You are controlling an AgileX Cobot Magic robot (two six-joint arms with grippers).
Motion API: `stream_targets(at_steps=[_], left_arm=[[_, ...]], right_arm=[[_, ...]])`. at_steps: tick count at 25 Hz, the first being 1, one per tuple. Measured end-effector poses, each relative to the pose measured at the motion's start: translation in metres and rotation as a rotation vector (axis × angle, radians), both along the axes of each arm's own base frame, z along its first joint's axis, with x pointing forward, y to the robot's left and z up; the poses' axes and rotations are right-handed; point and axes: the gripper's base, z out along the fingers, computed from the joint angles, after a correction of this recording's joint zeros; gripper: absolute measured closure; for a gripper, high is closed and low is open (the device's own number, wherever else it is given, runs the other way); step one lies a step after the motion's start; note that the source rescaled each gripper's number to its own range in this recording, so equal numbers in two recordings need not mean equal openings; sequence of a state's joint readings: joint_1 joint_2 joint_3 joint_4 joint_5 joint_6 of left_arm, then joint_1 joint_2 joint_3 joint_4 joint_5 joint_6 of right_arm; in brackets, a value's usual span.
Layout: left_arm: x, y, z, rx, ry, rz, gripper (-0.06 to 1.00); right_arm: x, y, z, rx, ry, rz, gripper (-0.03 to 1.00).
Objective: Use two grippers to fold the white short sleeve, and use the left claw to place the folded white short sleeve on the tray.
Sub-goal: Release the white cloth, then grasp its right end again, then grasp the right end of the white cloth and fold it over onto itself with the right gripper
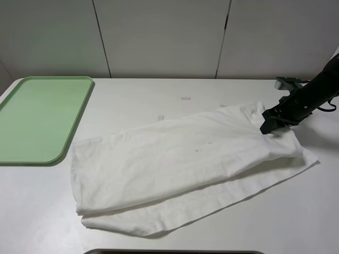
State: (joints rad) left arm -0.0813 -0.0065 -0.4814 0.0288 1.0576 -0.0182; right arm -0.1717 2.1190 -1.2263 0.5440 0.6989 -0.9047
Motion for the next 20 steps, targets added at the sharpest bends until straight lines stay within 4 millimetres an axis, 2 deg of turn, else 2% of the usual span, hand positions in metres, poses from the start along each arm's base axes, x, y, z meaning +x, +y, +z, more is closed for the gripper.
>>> stream_targets(at_steps=[1,3,11,16,17,20], left_arm=[[0.000,0.000,0.000,0.000,0.000,0.000,-0.02],[0.000,0.000,0.000,0.000,0.000,0.000,-0.02],[0.000,0.000,0.000,0.000,0.002,0.000,-0.02],[0.000,0.000,0.000,0.000,0.002,0.000,-0.02],[0.000,0.000,0.000,0.000,0.002,0.000,-0.02],[0.000,0.000,0.000,0.000,0.002,0.000,-0.02]], right_arm=[[0.000,0.000,-0.001,0.001,0.004,0.001,0.59],[-0.001,0.001,-0.001,0.004,0.009,0.003,0.89],[0.000,0.001,-0.001,0.005,0.012,-0.030,0.91],[0.001,0.003,0.006,-0.014,-0.006,-0.019,0.91],[0.002,0.007,0.017,-0.038,-0.041,-0.004,0.91],[0.003,0.012,0.028,-0.057,-0.066,0.005,0.91]])
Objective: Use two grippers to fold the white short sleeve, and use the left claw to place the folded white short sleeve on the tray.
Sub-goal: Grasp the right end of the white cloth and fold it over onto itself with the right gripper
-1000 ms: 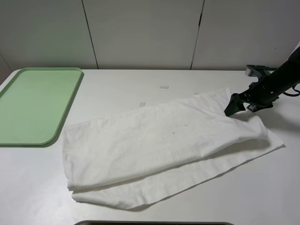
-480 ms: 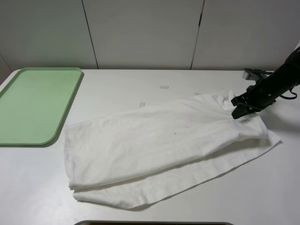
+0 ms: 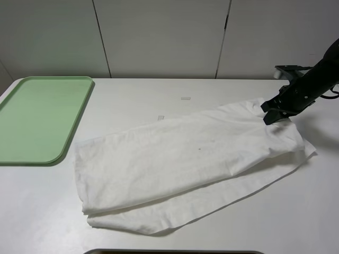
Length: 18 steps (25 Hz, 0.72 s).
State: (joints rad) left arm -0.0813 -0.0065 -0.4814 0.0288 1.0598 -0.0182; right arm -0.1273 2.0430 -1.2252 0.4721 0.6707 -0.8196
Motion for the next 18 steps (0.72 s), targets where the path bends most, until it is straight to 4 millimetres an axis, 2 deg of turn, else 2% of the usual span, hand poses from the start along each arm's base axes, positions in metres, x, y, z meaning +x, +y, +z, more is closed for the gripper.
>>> stream_targets(at_steps=[6,9,10,11,12,14,18], left_arm=[[0.000,0.000,0.000,0.000,0.000,0.000,-0.02],[0.000,0.000,0.000,0.001,0.000,-0.001,-0.02],[0.000,0.000,0.000,0.001,0.000,-0.001,-0.02],[0.000,0.000,0.000,0.001,0.000,-0.001,-0.02],[0.000,0.000,0.000,0.001,0.000,-0.001,-0.02],[0.000,0.000,0.000,0.001,0.000,-0.001,-0.02],[0.000,0.000,0.000,0.001,0.000,-0.001,-0.02]], right_arm=[[-0.002,0.004,0.006,-0.037,0.007,0.010,0.91],[-0.005,0.007,0.021,-0.096,0.007,-0.017,0.91],[-0.007,0.006,0.032,-0.130,-0.006,-0.036,0.91],[-0.007,0.006,0.032,-0.130,-0.006,-0.036,0.91],[-0.008,0.008,0.045,-0.163,-0.033,-0.039,0.91],[-0.010,0.010,0.058,-0.197,-0.059,-0.065,0.91],[-0.014,0.029,0.075,-0.244,-0.098,-0.062,0.91]])
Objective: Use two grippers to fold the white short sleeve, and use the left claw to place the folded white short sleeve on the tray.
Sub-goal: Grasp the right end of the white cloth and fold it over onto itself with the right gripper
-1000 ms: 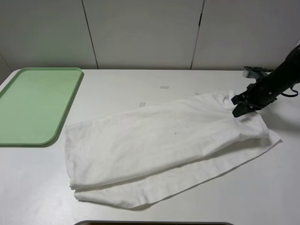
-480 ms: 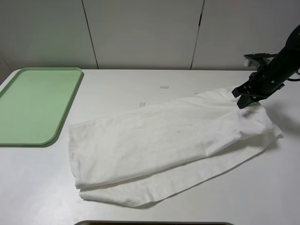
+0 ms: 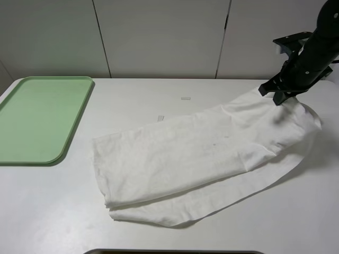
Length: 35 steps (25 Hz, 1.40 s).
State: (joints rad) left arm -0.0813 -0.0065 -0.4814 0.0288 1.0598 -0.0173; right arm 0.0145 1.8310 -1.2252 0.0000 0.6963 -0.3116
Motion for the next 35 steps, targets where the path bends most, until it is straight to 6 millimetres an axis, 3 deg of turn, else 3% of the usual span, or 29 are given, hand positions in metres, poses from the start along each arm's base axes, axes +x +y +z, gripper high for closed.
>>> stream_targets(at_steps=[4,6,9,14,17,25,29,32,34,35], left_arm=[[0.000,0.000,0.000,0.000,0.000,0.000,-0.02],[0.000,0.000,0.000,0.000,0.000,0.000,-0.02],[0.000,0.000,0.000,0.000,0.000,0.000,-0.02],[0.000,0.000,0.000,0.000,0.000,0.000,-0.02],[0.000,0.000,0.000,0.000,0.000,0.000,-0.02],[0.000,0.001,0.000,0.009,-0.001,0.006,-0.02],[0.000,0.005,0.000,0.047,-0.003,0.030,-0.02],[0.000,0.006,0.000,0.058,-0.002,0.038,-0.02],[0.000,0.006,0.000,0.062,-0.001,0.040,-0.02],[0.000,0.007,0.000,0.064,-0.001,0.042,-0.02]], right_arm=[[-0.003,0.024,0.001,-0.033,0.011,0.005,0.91],[-0.009,0.054,0.001,-0.025,0.025,-0.005,0.91],[-0.016,0.083,0.001,-0.014,0.036,0.025,0.91],[-0.021,0.101,0.001,-0.008,0.041,0.053,0.91],[-0.034,0.141,-0.014,0.002,0.094,0.124,0.91],[-0.047,0.175,-0.039,0.040,0.180,0.161,0.91],[-0.053,0.191,-0.040,0.066,0.155,0.196,0.91],[-0.053,0.196,-0.044,0.070,0.153,0.204,0.79],[-0.053,0.196,-0.048,0.068,0.156,0.207,0.56],[-0.053,0.196,-0.048,0.068,0.156,0.207,0.56]])
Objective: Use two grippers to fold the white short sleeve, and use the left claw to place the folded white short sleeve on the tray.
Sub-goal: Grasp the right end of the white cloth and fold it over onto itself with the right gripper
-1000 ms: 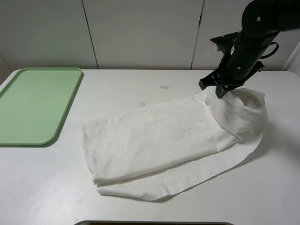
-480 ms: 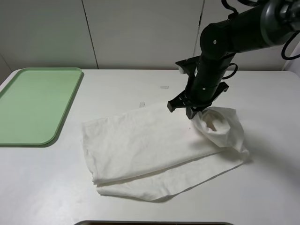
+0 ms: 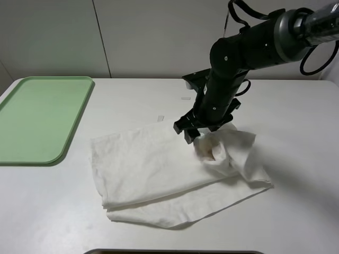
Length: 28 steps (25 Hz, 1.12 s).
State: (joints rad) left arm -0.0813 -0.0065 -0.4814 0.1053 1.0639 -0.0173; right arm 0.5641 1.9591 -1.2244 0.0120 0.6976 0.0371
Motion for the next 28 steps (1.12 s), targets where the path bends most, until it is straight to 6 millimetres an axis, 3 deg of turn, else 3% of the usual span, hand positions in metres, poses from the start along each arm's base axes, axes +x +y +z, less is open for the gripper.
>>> stream_targets(at_steps=[1,3,6,9,16,26,27,28], left_arm=[[0.000,0.000,0.000,0.000,0.000,0.000,-0.02],[0.000,0.000,0.000,0.000,0.000,0.000,-0.02],[0.000,0.000,0.000,0.000,0.000,0.000,-0.02],[0.000,0.000,0.000,0.000,0.001,0.000,-0.02],[0.000,0.000,0.000,0.000,0.001,0.000,-0.02],[0.000,0.000,0.000,0.000,0.001,0.000,-0.02],[0.000,0.000,0.000,0.000,0.001,0.000,-0.02],[0.000,0.000,0.000,0.000,0.001,0.000,-0.02]], right_arm=[[0.000,0.001,-0.001,0.001,-0.001,0.007,0.38],[0.000,0.005,-0.002,0.014,-0.015,0.026,0.14],[-0.002,0.018,-0.001,0.088,-0.049,0.054,0.01],[-0.013,0.038,0.000,0.161,-0.043,0.163,-0.02],[-0.025,0.051,0.001,0.169,-0.044,0.351,0.01],[-0.010,0.019,0.009,-0.008,-0.080,0.386,0.01],[-0.007,0.012,0.010,-0.027,-0.077,0.370,0.01],[0.001,-0.009,0.010,-0.081,-0.048,0.328,0.01]])
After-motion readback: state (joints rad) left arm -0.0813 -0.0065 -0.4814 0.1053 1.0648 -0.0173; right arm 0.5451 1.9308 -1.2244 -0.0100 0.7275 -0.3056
